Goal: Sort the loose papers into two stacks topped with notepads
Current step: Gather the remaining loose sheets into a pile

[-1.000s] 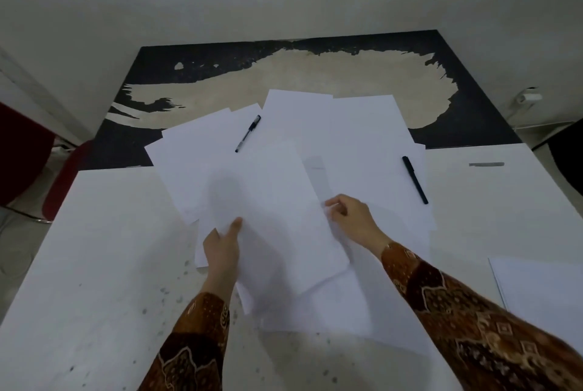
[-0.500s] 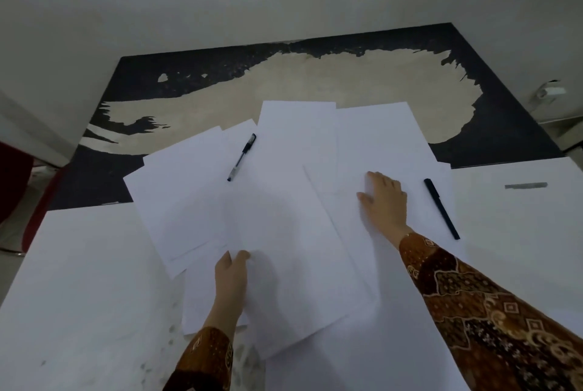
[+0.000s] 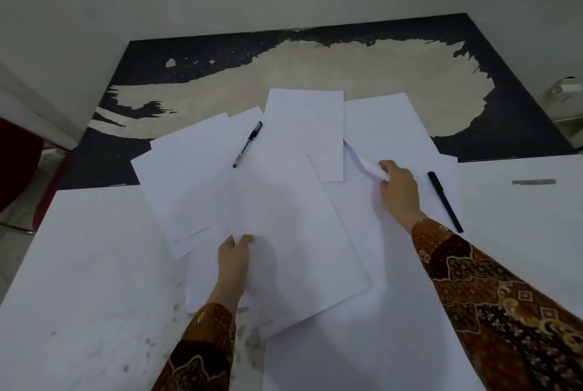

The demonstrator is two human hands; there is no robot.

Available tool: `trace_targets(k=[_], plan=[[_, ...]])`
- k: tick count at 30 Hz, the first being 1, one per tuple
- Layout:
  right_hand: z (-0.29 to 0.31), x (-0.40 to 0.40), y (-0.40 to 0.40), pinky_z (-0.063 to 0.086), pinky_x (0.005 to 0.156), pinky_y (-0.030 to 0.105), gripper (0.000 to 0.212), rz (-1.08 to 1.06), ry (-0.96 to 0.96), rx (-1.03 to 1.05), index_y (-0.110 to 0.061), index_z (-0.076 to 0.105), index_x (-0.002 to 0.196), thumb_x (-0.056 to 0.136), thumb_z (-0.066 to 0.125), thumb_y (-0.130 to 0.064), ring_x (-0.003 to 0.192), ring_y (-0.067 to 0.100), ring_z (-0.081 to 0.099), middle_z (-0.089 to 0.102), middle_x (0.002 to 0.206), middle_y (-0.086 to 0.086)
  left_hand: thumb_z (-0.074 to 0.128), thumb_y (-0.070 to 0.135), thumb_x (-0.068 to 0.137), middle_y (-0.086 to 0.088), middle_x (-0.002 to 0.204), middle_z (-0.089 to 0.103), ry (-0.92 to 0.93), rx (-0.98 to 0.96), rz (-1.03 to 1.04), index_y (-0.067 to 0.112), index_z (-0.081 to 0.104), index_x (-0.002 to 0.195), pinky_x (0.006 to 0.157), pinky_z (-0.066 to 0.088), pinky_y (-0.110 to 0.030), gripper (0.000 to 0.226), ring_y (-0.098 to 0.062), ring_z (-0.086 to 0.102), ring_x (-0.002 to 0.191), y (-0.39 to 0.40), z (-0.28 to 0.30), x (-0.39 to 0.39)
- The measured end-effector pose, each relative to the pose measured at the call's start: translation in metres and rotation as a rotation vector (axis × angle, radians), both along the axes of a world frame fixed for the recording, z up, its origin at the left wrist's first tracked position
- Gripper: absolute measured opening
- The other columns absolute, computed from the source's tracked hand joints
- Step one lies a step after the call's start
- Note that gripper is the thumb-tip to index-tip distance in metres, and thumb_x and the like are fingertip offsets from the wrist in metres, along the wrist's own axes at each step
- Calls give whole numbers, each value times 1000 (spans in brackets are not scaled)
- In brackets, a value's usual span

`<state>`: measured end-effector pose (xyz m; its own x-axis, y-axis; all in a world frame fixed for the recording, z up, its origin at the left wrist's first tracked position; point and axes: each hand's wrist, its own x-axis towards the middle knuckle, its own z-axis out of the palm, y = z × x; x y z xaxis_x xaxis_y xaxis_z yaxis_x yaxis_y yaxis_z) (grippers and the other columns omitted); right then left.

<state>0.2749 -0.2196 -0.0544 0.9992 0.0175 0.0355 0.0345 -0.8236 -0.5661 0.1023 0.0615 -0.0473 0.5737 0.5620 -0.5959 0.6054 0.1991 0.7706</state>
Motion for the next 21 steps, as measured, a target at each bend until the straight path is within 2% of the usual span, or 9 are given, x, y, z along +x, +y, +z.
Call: trace_targets(k=[2, 3, 4, 7, 11, 13, 16, 18, 21], plan=[[15, -7, 1, 47, 70, 32, 38, -5, -36, 66, -5, 55, 123, 90, 43, 7, 77, 27, 59, 63, 85, 14, 54, 14, 91, -12, 80, 59, -5, -2, 9, 4, 57, 81, 74, 50, -39, 15, -29, 57, 75, -2, 1, 0], [22, -14, 4, 46, 67, 29, 35, 28, -77, 89, -5, 57, 120, 90, 42, 7, 71, 22, 56, 61, 81, 11, 54, 14, 91, -11, 80, 60, -2, -3, 9, 4, 59, 82, 74, 50, -38, 15, -29, 58, 75, -2, 2, 1], [27, -23, 10, 46, 70, 28, 33, 81, -133, 101, -5, 59, 119, 91, 43, 5, 72, 19, 56, 63, 83, 9, 54, 14, 91, -11, 80, 61, -2, -2, 11, 4, 59, 82, 73, 50, -38, 15, -28, 58, 75, -2, 2, 1], [26, -57, 29, 38, 84, 15, 30, 175, -262, 157, -6, 61, 121, 95, 47, -2, 92, 17, 59, 67, 103, 10, 54, 16, 90, -11, 79, 60, 1, 7, 8, 4, 58, 81, 71, 49, -38, 15, -28, 57, 73, -1, 1, 1], [33, -96, 45, 35, 89, 5, 31, 57, -331, 333, -6, 57, 125, 97, 45, -4, 100, 9, 53, 62, 108, 5, 54, 16, 89, -9, 69, 51, 2, 7, 9, 9, 46, 67, 65, 44, -34, 24, -26, 51, 67, -1, 4, 0], [40, -114, 49, 36, 90, 2, 32, -16, -345, 419, -6, 54, 128, 98, 43, -4, 101, 10, 54, 57, 109, -1, 55, 15, 88, -10, 69, 49, -4, -2, 14, 9, 45, 69, 65, 43, -35, 23, -26, 51, 67, -2, 6, 0], [53, -136, 52, 38, 92, 4, 35, -53, -351, 533, -16, 48, 132, 99, 40, -5, 104, 4, 55, 56, 117, -4, 55, 15, 88, -13, 75, 52, -11, -19, 9, 8, 49, 76, 68, 45, -36, 16, -26, 53, 72, -2, 7, -2], [57, -146, 52, 42, 95, 14, 36, 42, -369, 541, -22, 46, 133, 101, 37, -8, 106, 5, 55, 56, 125, -4, 55, 16, 89, -13, 77, 54, -12, -19, 8, 6, 52, 79, 68, 46, -35, 14, -26, 54, 73, -3, 9, -2], [53, -153, 55, 39, 102, 26, 41, 256, -375, 440, -18, 49, 134, 97, 34, -10, 118, 9, 51, 54, 132, -4, 54, 15, 89, -10, 77, 59, -24, -41, 28, 6, 58, 79, 66, 49, -32, 14, -29, 58, 74, -4, 10, -2]])
